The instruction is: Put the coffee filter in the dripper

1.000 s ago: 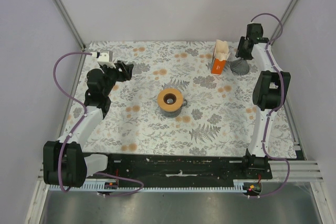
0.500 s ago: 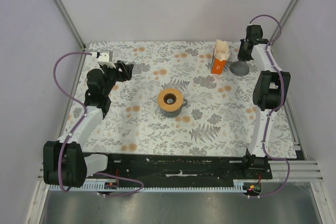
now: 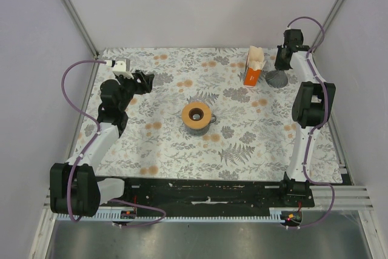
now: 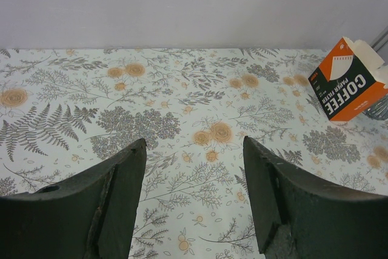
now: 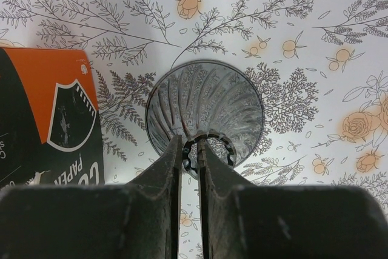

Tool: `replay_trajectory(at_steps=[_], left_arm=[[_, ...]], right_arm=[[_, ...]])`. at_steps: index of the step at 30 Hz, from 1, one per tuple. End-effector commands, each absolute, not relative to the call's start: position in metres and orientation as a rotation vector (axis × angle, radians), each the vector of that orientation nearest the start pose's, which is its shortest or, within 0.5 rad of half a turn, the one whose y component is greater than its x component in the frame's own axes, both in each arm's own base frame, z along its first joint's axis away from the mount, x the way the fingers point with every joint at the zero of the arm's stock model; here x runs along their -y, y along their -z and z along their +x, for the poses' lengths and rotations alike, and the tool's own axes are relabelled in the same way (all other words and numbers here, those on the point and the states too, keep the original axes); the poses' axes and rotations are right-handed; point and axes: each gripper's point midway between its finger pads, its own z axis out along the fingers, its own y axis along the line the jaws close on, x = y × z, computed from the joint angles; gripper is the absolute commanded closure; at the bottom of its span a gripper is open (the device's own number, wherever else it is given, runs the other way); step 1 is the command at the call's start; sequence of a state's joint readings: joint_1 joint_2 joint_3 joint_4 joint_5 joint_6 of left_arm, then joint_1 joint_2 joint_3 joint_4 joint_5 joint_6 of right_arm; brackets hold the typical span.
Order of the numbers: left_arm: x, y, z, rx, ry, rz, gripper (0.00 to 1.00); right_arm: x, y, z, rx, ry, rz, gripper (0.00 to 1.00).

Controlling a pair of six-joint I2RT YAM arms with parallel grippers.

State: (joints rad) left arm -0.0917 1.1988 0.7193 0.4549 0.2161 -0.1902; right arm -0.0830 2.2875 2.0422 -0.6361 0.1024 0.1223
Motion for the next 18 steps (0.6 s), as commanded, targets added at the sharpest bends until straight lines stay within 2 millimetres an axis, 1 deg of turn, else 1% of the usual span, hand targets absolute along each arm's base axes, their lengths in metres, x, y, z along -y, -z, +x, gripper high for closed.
replay_trajectory(at_steps=[1,4,8,10,15,18], left_arm=[[0.080,-0.282,0.410,-1.522,0.353,0.130,0.29],[0.081,-0.283,0.410,-1.518,0.354,0.134,0.29],[0.080,-0.282,0.410,-1.518,0.351,0.131,0.29],[0.080,-0.283,0.411,-1.518,0.350,0.130,0.29],[0.081,-0.284,0.411,-1.518,0.350,0.135,0.29],[0.080,-0.284,0.411,-1.516,0.345,0.132,0.29]], right_arm=[[0.074,-0.102,0.562,-2.431,0.111,0.296,0.94],[0.081,-0.108,0.565,-2.417,0.076,0.284,0.99],[0.085,-0.105,0.567,-2.431,0.042,0.271,1.00],[0.082,-0.104,0.570,-2.440,0.002,0.248,1.00],[0.090,-0.122,0.579,-2.401,0.008,0.242,1.00],[0.096,-0.121,0.580,-2.399,-0.004,0.243,1.00]])
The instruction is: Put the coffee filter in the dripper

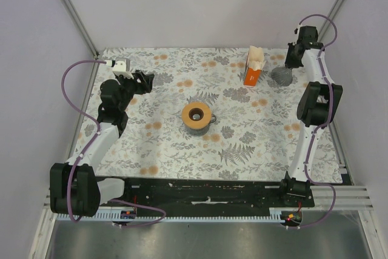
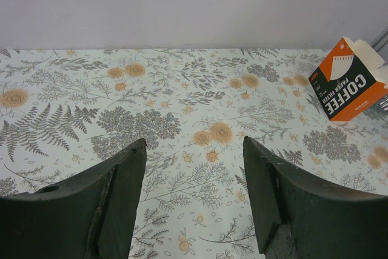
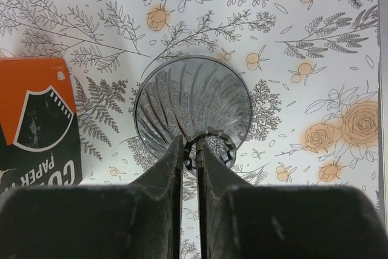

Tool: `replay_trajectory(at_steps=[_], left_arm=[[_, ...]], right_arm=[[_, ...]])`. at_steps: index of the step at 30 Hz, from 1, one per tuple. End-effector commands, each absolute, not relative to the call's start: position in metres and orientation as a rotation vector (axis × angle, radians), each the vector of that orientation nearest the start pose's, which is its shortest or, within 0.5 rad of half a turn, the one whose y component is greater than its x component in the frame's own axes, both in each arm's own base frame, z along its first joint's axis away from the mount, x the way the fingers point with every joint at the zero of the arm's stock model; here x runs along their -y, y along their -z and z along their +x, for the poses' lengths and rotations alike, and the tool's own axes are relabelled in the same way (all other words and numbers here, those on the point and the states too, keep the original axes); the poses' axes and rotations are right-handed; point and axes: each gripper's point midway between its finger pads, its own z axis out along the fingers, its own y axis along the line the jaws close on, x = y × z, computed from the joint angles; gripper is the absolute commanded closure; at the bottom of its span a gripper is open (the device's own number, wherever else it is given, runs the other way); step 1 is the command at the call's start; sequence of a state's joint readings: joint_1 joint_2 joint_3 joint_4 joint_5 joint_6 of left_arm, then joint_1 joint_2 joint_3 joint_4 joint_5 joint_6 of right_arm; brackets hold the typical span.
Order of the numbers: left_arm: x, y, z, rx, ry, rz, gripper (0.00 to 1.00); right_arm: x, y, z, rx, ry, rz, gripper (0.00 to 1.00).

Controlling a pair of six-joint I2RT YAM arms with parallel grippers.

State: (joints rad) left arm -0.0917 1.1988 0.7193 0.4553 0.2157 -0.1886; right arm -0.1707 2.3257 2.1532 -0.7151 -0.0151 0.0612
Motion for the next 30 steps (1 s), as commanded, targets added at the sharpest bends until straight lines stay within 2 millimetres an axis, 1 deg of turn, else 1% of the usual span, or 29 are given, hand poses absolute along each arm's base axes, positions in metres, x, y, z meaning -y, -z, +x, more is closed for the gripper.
replay_trajectory(at_steps=[1,4,7,9,12,15,18,24,28,30], left_arm=[[0.079,-0.282,0.411,-1.519,0.343,0.130,0.29],[0.080,-0.282,0.411,-1.521,0.345,0.134,0.29],[0.081,-0.283,0.412,-1.519,0.349,0.136,0.29],[0.081,-0.285,0.412,-1.512,0.350,0.135,0.29],[0.081,-0.285,0.411,-1.509,0.350,0.135,0.29],[0.080,-0.283,0.410,-1.513,0.344,0.134,0.30],[0.080,-0.282,0.411,-1.515,0.346,0.134,0.30],[0.081,-0.285,0.409,-1.504,0.350,0.142,0.30],[0.081,-0.284,0.409,-1.505,0.351,0.143,0.30],[0.082,-0.284,0.408,-1.503,0.354,0.148,0.30]], right_arm=[[0.098,-0.119,0.580,-2.403,-0.009,0.240,1.00],[0.099,-0.125,0.583,-2.397,-0.008,0.217,1.00],[0.101,-0.146,0.589,-2.351,0.001,0.203,1.00],[0.102,-0.155,0.590,-2.332,0.010,0.201,1.00],[0.107,-0.155,0.589,-2.332,0.017,0.211,1.00],[0.102,-0.155,0.590,-2.330,-0.020,0.197,1.00],[0.098,-0.163,0.591,-2.312,-0.045,0.181,1.00],[0.098,-0.190,0.590,-2.261,-0.040,0.173,1.00],[0.094,-0.209,0.585,-2.232,-0.045,0.162,1.00],[0.094,-0.215,0.581,-2.223,-0.046,0.161,1.00]])
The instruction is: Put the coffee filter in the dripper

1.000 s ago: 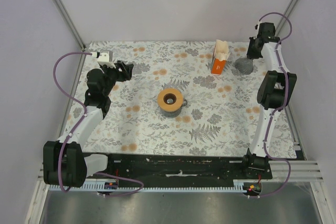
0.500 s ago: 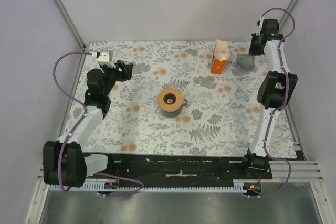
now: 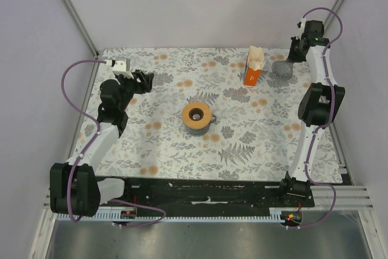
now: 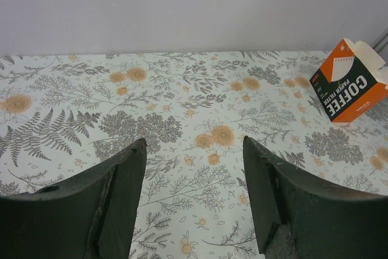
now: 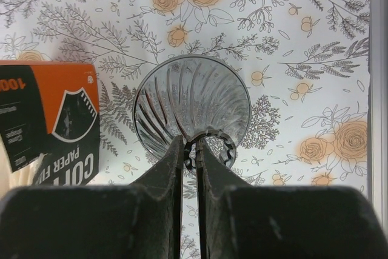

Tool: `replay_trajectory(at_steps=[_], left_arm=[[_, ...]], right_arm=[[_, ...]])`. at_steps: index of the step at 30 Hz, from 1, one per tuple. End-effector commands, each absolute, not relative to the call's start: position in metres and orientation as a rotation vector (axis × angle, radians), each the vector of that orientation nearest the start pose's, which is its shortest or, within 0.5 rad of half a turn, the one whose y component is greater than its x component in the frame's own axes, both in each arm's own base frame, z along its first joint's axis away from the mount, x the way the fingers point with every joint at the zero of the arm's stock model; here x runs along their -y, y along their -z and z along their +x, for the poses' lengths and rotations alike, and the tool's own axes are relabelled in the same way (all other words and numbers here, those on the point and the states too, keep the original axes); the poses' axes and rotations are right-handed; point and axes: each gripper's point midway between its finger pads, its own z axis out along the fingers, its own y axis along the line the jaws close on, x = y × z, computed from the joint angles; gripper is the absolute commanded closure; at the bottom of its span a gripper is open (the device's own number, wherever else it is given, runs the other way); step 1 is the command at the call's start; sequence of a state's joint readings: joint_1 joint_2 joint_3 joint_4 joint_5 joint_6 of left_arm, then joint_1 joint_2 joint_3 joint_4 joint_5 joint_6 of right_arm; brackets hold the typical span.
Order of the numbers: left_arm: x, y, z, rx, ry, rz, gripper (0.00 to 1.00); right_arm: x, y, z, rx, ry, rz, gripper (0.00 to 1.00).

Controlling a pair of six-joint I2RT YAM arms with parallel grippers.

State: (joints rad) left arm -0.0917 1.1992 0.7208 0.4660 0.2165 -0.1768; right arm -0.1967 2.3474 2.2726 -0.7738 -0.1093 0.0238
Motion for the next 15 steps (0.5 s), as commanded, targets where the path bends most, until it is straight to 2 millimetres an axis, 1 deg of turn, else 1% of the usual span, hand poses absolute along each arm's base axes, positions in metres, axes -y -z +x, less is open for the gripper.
replay_trajectory(at_steps=[1,6,7,9,12,15], left_arm=[[0.083,-0.284,0.408,-1.503,0.357,0.154,0.30],[0.086,-0.284,0.406,-1.502,0.368,0.174,0.29],[0.087,-0.284,0.405,-1.500,0.372,0.181,0.29],[0.091,-0.284,0.404,-1.490,0.376,0.219,0.28],[0.102,-0.294,0.397,-1.423,0.372,0.345,0.27],[0.121,-0.308,0.385,-1.285,0.352,0.575,0.26]], right_arm=[[0.094,-0.217,0.580,-2.221,-0.035,0.130,1.00],[0.087,-0.233,0.572,-2.200,-0.062,0.096,1.00],[0.084,-0.242,0.568,-2.187,-0.068,0.089,1.00],[0.080,-0.252,0.562,-2.174,-0.086,0.077,1.00],[0.067,-0.270,0.546,-2.157,-0.125,0.036,1.00],[0.051,-0.293,0.528,-2.130,-0.131,-0.024,1.00]])
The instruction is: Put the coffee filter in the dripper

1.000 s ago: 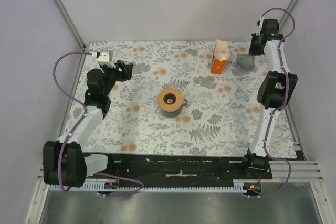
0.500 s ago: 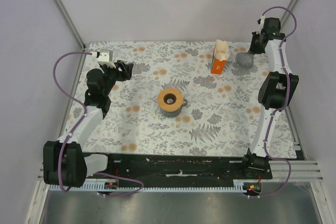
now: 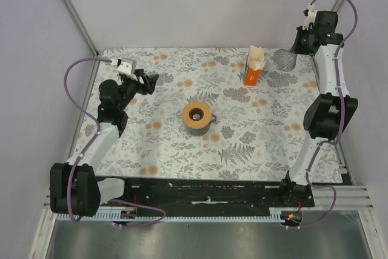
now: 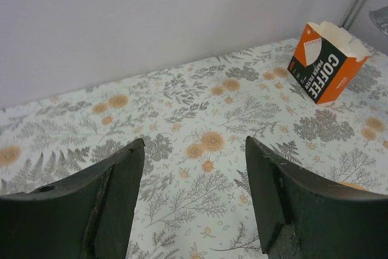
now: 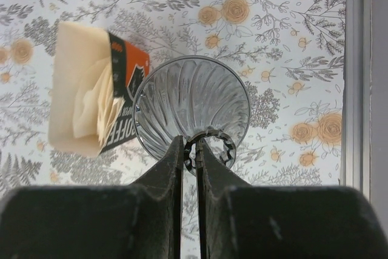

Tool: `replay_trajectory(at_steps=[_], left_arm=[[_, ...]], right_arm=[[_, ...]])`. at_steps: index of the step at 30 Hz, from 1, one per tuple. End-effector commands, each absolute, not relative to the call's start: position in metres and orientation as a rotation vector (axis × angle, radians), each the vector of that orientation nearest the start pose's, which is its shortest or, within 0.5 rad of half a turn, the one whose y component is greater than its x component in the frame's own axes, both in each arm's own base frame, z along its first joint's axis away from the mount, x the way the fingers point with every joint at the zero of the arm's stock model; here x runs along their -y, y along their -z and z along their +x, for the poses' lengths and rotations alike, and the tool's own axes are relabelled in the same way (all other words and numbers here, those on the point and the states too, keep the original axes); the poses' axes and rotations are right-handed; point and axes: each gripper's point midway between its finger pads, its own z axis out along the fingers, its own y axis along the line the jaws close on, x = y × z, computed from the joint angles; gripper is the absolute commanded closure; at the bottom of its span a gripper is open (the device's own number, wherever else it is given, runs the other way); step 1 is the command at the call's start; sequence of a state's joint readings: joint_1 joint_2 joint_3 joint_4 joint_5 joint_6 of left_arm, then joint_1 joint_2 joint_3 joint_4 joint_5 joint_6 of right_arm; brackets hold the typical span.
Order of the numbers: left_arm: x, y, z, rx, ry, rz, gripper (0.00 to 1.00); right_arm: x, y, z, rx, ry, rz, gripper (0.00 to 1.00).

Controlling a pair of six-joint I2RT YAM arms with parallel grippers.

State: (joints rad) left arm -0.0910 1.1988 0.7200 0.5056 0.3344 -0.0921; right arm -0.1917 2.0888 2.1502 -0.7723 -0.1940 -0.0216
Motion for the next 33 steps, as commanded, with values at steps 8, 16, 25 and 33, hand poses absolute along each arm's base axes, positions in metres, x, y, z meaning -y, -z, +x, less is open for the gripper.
replay_trajectory(at_steps=[8,16,25,33], left_arm=[[0.158,-0.330,0.361,-0.957,0.285,1.004,0.24],[0.180,-0.341,0.348,-0.651,0.060,1.238,0.24],[0.187,-0.346,0.345,-0.386,-0.193,1.347,0.22],[0.198,-0.337,0.344,-0.231,-0.294,1.411,0.23]], right_arm=[[-0.011,-0.356,0.489,-2.039,-0.212,-0.189,1.00],[-0.119,-0.392,0.449,-1.961,-0.392,-0.444,1.00],[-0.229,-0.397,0.407,-1.895,-0.724,-0.686,1.00],[-0.312,-0.388,0.374,-1.832,-0.965,-0.892,1.00]])
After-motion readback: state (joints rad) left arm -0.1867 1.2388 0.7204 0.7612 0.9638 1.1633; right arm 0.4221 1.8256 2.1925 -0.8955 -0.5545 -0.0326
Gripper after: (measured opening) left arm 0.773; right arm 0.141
